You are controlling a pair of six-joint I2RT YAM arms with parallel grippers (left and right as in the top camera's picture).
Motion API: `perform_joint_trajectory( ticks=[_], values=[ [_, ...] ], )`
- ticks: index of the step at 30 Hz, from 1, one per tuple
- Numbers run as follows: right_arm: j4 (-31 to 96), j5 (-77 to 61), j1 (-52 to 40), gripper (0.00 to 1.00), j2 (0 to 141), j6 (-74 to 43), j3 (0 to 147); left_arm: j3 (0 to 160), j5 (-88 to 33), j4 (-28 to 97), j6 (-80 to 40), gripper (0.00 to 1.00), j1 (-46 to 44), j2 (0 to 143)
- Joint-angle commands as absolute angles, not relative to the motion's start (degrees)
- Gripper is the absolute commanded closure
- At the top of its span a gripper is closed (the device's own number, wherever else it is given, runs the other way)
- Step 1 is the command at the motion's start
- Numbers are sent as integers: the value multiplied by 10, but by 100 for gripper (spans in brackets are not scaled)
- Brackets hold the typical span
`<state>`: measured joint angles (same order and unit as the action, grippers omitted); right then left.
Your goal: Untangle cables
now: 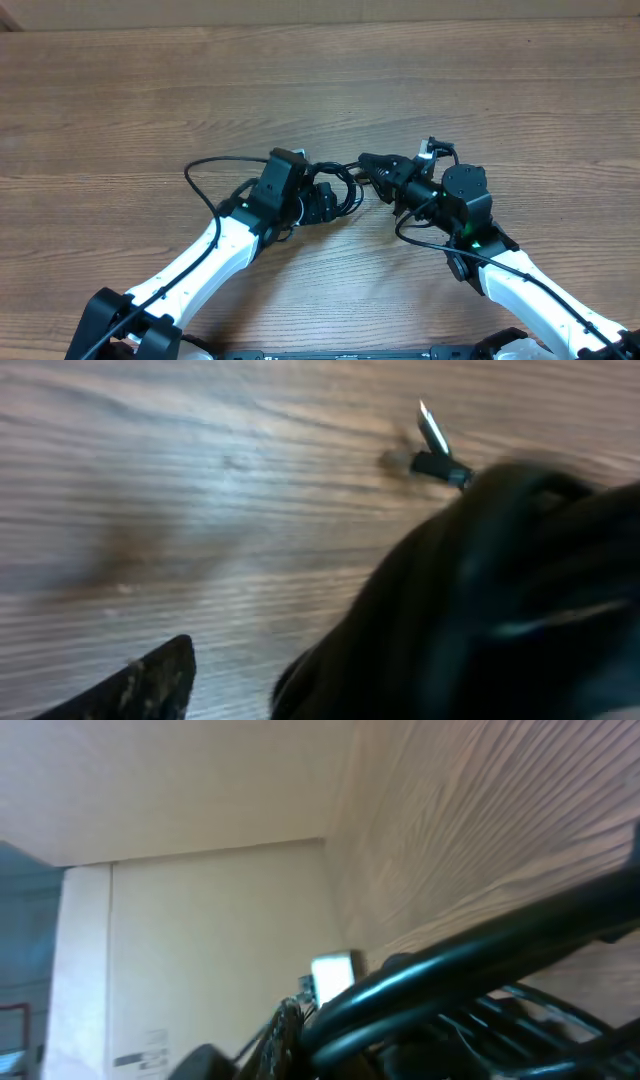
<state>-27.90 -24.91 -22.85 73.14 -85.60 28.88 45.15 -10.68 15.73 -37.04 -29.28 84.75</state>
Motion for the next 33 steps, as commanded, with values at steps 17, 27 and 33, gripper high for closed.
perform_joint_trajectory(
  ticks=[17, 27, 33],
  values=[
    [-63, -289, -228, 94, 730, -635, 294, 459, -133, 214, -280, 96, -196, 768],
    [-23, -438, -228, 0, 725, -334, 294, 535, -74, 352, -118, 96, -173, 697],
    [-34, -450, -228, 1, 679, -210, 294, 595, -52, 469, -50, 96, -173, 697]
  ],
)
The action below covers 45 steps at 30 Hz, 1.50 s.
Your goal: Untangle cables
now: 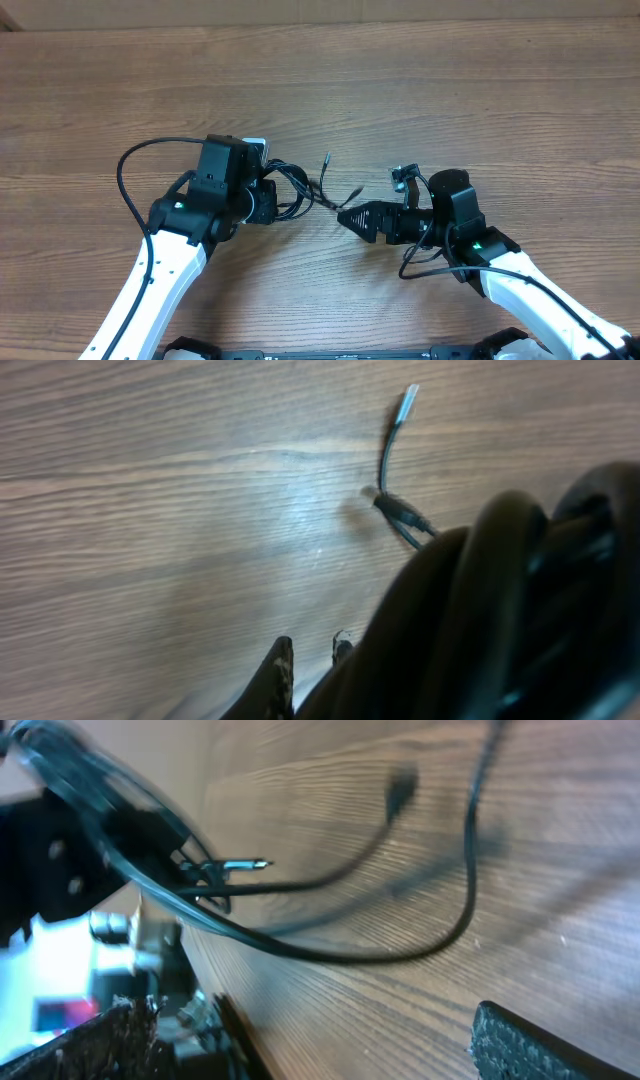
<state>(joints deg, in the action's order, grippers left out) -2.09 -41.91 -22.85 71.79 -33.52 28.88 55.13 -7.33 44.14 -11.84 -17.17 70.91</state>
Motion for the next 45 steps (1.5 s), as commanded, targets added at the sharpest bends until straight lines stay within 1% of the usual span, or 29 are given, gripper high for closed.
perform_joint_trajectory(
  ticks=[1, 2, 6, 8, 11, 16, 17, 22, 23, 24, 25, 26, 27, 28, 29, 31, 34, 36, 41, 45],
  values=[
    [-38, -458, -228, 0, 669, -193, 294, 603, -58, 482, -40, 96, -173, 697],
    [-54, -481, -228, 0, 653, -171, 294, 621, -76, 512, -10, 96, -173, 697],
    [-93, -513, -228, 0, 647, -145, 294, 645, -102, 549, 14, 96, -173, 697],
    [-108, -525, -230, 0, 647, -144, 294, 657, -140, 565, 24, 96, -173, 697],
    [-112, -528, -241, 5, 647, -107, 294, 670, -203, 579, 53, 96, -173, 697],
    [-130, -526, -267, 7, 651, -84, 294, 683, -213, 592, 53, 96, -173, 697],
    [-136, -521, -279, 10, 657, -71, 294, 684, -224, 593, 53, 96, -173, 697],
    [-141, -520, -312, 20, 681, -70, 294, 684, -225, 593, 51, 96, -173, 697],
    [-141, -520, -320, 23, 686, -70, 294, 684, -225, 593, 50, 96, -173, 697],
    [-141, -520, -327, 30, 691, -70, 294, 684, -224, 592, 47, 96, -173, 697],
    [-141, -519, -335, 60, 699, -70, 294, 684, -223, 590, 41, 96, -173, 697],
    [-140, -519, -338, 74, 703, -70, 294, 684, -220, 588, 38, 96, -173, 697],
    [-138, -519, -337, 85, 705, -70, 294, 684, -215, 587, 37, 96, -173, 697],
    [-135, -517, -337, 91, 705, -76, 294, 684, -202, 585, 34, 96, -173, 697],
    [-131, -512, -337, 94, 705, -81, 294, 684, -183, 585, 27, 96, -173, 697],
    [-127, -502, -337, 96, 705, -100, 294, 684, -126, 586, 0, 96, -173, 697],
    [-127, -501, -337, 96, 705, -143, 294, 684, -33, 583, -63, 96, -173, 697],
    [-127, -500, -337, 96, 705, -181, 294, 684, 5, 579, -103, 96, -173, 697],
    [-139, -509, -337, 96, 705, -296, 294, 684, 8, 567, -139, 96, -173, 697],
    [-181, -545, -337, 96, 705, -383, 294, 684, 4, 552, -161, 96, -174, 697]
  ],
)
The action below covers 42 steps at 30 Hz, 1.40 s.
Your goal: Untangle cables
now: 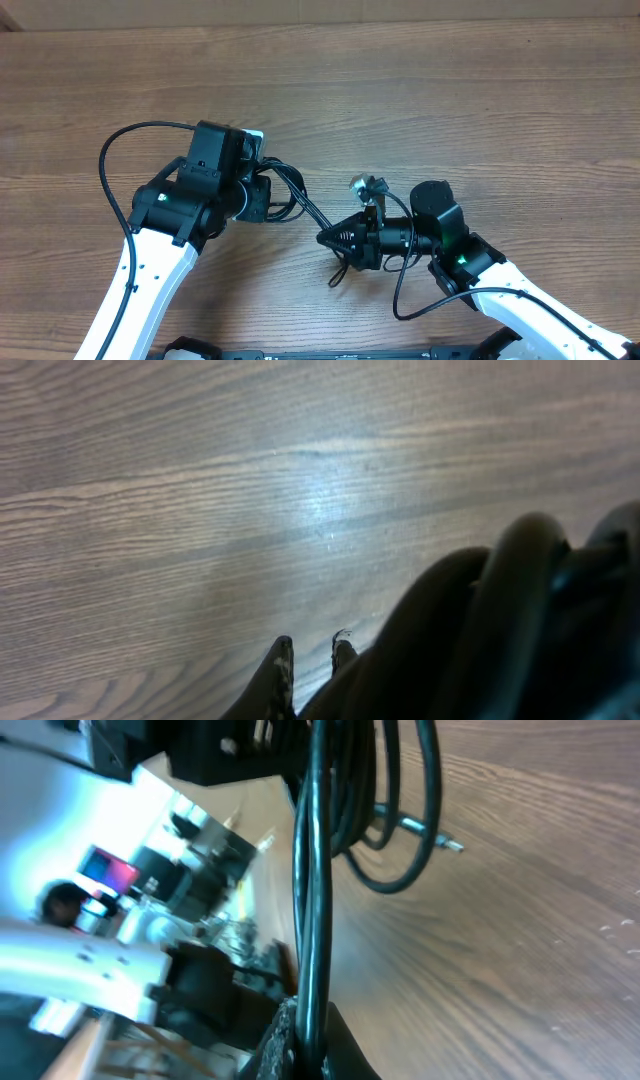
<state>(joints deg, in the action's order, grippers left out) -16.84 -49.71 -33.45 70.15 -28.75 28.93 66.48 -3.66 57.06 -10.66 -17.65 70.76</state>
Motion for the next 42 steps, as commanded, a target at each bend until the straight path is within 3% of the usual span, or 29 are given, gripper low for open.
perform_joint_trajectory(
  ticks=[1, 8, 23, 29, 37, 42],
  values=[
    [-196, -554, -337, 96, 705, -400, 294, 684, 4, 547, -169, 96, -177, 697],
    [-282, -551, -337, 96, 705, -465, 294, 684, 4, 518, -173, 96, -224, 697],
    [-283, -473, -337, 96, 705, -498, 294, 682, 6, 474, -190, 96, -363, 706],
    [-268, -425, -336, 96, 705, -498, 294, 682, -25, 473, -137, 96, -387, 721],
    [-262, -353, -336, 96, 705, -502, 294, 682, -176, 482, -26, 96, -390, 722],
    [-261, -337, -325, 96, 705, -513, 294, 682, -187, 530, 32, 96, -390, 722]
  ],
)
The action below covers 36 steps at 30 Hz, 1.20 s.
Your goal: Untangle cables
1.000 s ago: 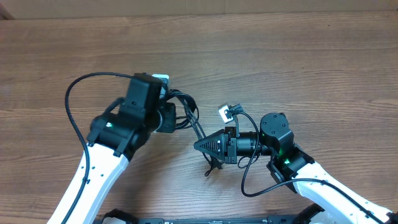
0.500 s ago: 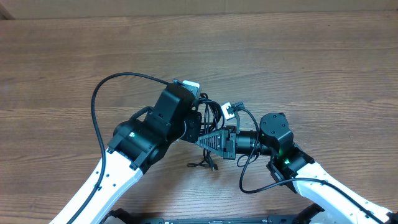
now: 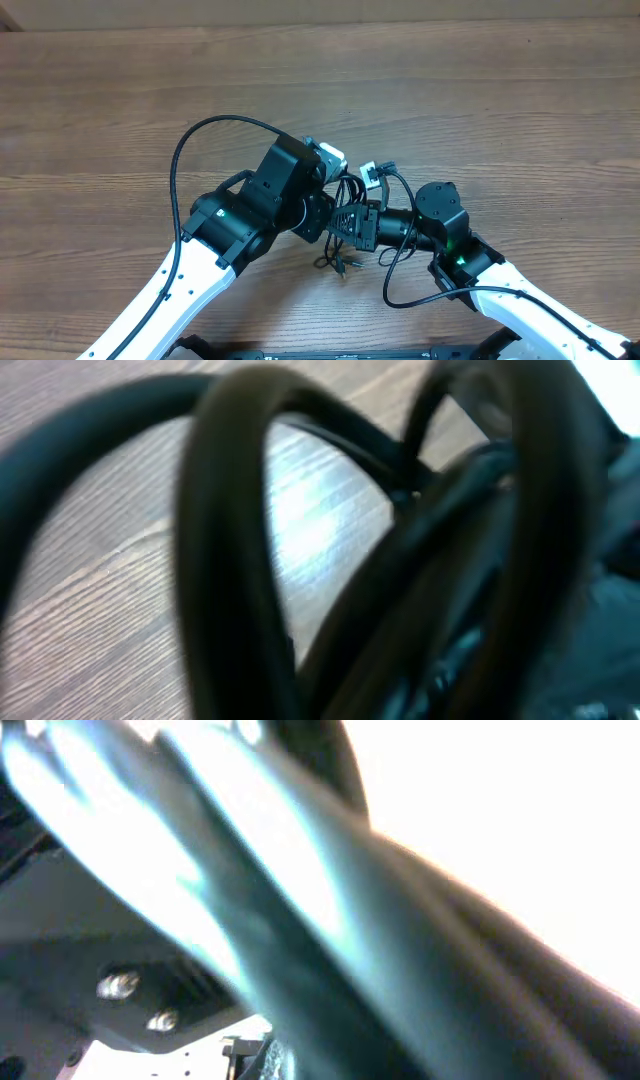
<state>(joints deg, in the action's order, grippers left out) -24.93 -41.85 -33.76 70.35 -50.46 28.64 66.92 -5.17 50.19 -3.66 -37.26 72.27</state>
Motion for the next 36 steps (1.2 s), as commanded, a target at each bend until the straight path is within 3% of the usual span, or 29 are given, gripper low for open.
perform_joint_trajectory(
  ticks=[1, 6, 11, 18, 27, 31, 34, 35, 36],
  values=[
    [-257, -337, -322, 96, 705, -513, 294, 682, -184, 540, 43, 96, -390, 722],
    [-217, -338, -312, 96, 705, -517, 294, 682, -88, 566, 42, 96, -389, 722],
    [-218, -331, -302, 96, 705, -526, 294, 682, -91, 562, 43, 96, -389, 722],
    [-251, -291, -297, 96, 705, -570, 294, 682, -259, 503, 62, 96, -393, 728],
    [-267, -234, -298, 96, 705, -587, 294, 682, -297, 480, 67, 96, -413, 777],
    [-266, -236, -298, 85, 705, -584, 294, 683, -320, 479, 97, 96, -410, 780],
    [-265, -259, -298, 68, 705, -580, 294, 683, -320, 480, 116, 96, -399, 776],
    [-265, -273, -298, 57, 705, -581, 294, 683, -317, 481, 118, 96, -388, 775],
    [-265, -281, -298, 51, 705, -581, 294, 683, -310, 483, 118, 96, -378, 773]
  ],
)
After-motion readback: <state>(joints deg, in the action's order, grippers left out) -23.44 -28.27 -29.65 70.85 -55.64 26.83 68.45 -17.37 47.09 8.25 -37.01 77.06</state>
